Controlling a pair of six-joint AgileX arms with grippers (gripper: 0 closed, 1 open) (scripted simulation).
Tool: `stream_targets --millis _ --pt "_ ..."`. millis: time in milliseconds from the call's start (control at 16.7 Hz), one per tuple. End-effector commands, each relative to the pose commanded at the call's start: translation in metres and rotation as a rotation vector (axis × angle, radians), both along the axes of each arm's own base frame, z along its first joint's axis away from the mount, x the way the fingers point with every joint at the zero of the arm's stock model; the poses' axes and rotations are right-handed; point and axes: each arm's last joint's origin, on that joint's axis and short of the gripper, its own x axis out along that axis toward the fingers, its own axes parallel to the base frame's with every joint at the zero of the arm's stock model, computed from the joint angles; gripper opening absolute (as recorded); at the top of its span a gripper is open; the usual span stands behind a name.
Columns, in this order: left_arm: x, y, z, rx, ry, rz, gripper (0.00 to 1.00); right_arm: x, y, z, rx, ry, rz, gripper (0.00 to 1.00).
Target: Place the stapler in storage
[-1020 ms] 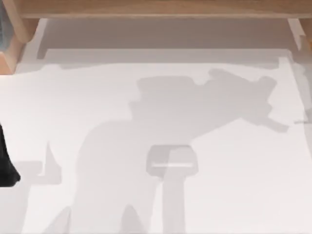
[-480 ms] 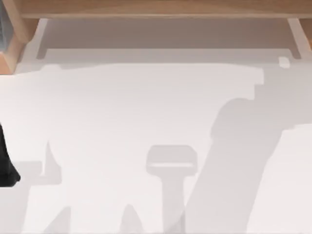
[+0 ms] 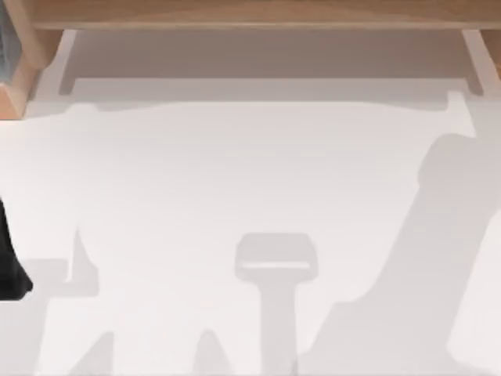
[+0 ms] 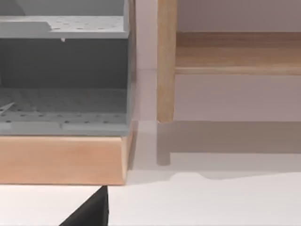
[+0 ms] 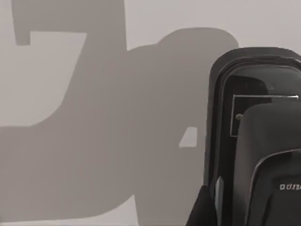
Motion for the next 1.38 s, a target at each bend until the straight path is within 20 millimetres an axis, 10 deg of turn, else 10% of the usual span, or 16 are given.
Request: stream_targets --millis 480,900,1380 --pt "0.000 0.000 0.000 0.000 0.000 0.000 1.00 0.002 0.002 0.007 0.005 -0.020 -0.013 0.00" --pt "0.000 0.000 0.000 0.000 0.000 0.000 1.00 -0.011 0.027 0.106 0.040 -0.235 -0.165 0.00" --pt "0.000 0.000 0.000 0.000 0.000 0.000 1.00 -0.030 0.049 0.168 0.075 -0.408 -0.191 0.00"
